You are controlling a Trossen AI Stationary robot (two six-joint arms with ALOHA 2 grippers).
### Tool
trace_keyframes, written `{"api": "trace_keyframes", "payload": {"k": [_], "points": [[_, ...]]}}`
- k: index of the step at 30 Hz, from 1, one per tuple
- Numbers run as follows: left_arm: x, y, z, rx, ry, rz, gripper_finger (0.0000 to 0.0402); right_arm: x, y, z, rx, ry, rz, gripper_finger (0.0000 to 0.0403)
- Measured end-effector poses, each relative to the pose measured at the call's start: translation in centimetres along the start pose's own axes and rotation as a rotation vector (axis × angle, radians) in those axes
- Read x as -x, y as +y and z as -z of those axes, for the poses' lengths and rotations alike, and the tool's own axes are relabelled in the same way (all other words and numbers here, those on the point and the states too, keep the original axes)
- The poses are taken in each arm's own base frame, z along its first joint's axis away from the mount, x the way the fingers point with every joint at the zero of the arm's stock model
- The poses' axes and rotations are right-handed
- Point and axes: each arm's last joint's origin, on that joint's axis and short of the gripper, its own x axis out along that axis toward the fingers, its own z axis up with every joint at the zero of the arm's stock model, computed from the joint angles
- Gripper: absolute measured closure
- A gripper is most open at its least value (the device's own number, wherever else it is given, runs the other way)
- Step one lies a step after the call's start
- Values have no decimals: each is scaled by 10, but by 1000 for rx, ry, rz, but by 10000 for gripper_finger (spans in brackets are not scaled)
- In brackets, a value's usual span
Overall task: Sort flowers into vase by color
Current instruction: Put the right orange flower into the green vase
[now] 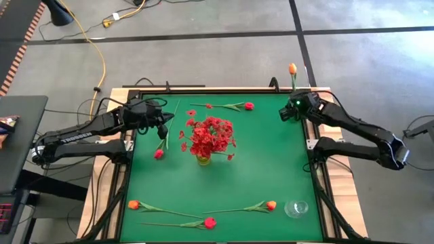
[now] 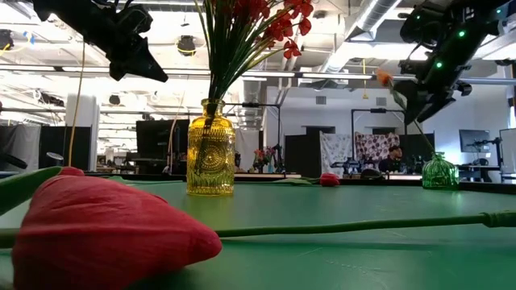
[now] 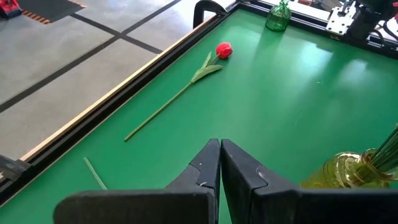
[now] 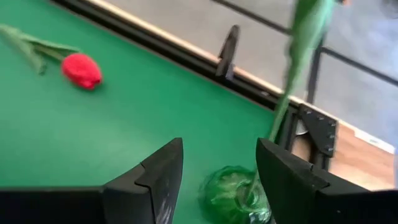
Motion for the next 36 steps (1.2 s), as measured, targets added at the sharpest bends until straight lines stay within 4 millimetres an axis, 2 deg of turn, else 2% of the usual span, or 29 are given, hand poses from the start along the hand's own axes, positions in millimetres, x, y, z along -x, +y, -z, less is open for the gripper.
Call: {"api": "trace_keyframes", "payload": {"k": [14,24,31,36], "points": [[0,-1,0,2,3,21,401,14,2,-5,18,115,-261,174],[0,-1,0,2,3,21,401,25,7,-4,22,219,-517,175],[0,-1,0,22,4,22,401,39,21,-6,88,211,-637,175],[0,-2,2,65,33,80,401,56,39,-2,135,207,-745,175]]}}
